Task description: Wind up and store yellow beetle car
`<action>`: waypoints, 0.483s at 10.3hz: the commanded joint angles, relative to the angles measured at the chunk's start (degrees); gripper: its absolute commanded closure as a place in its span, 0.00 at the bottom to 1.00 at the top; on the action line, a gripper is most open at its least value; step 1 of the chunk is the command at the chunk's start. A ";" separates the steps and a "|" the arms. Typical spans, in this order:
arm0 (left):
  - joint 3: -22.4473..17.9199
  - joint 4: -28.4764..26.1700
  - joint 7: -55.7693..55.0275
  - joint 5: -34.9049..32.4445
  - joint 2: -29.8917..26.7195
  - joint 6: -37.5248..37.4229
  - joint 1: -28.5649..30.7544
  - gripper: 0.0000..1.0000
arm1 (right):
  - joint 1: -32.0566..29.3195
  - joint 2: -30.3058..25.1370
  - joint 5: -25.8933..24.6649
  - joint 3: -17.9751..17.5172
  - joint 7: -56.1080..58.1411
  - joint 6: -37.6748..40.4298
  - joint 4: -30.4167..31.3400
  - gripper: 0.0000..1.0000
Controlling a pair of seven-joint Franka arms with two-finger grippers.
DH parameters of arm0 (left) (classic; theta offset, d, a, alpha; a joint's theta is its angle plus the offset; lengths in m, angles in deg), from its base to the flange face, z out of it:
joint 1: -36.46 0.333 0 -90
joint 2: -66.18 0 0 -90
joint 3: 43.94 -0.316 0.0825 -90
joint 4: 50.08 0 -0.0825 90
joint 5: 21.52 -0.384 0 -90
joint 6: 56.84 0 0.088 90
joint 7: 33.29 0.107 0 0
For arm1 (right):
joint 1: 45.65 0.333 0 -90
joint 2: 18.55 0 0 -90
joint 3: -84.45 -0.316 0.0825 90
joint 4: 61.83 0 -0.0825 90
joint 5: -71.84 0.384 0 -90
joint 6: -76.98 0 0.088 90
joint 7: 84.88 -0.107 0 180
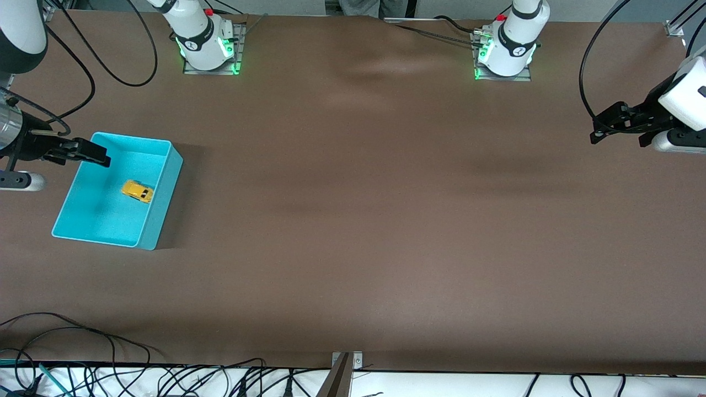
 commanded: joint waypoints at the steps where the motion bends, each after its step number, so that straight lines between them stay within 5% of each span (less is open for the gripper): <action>1: 0.28 1.98 -0.07 1.05 1.00 -0.59 0.57 0.00 | -1.19 -2.55 -2.96 -2.07 -0.90 -1.69 2.98 0.02; 5: 0.28 1.98 -0.16 1.05 1.00 -0.59 0.57 0.00 | -1.28 -2.29 -2.79 -2.16 -0.98 -2.65 2.54 0.00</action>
